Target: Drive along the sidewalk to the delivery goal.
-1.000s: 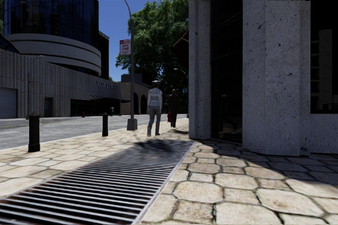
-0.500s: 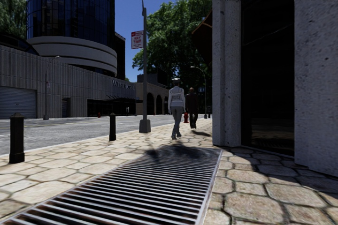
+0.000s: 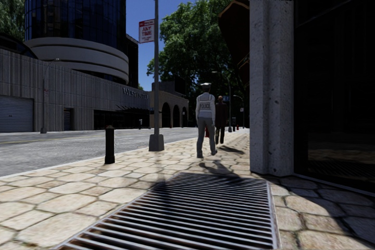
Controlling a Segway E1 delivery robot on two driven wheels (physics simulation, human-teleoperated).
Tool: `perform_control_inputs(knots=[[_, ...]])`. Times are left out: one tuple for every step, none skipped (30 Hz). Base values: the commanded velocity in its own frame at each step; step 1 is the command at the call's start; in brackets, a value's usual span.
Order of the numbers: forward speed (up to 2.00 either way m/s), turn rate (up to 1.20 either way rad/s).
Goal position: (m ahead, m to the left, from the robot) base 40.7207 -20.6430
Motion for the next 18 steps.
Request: perform_control_inputs(knots=[[2.0,0.0],[2.0,0.0],[2.0,0.0],[2.0,0.0],[2.0,0.0],[2.0,0.0],[2.0,0.0],[2.0,0.0],[2.0,0.0],[2.0,0.0],[2.0,0.0],[2.0,0.0],[2.0,0.0],[2.0,-0.13],[2.0,-0.13],[2.0,-0.2],[2.0,-0.23],[2.0,-0.24]])
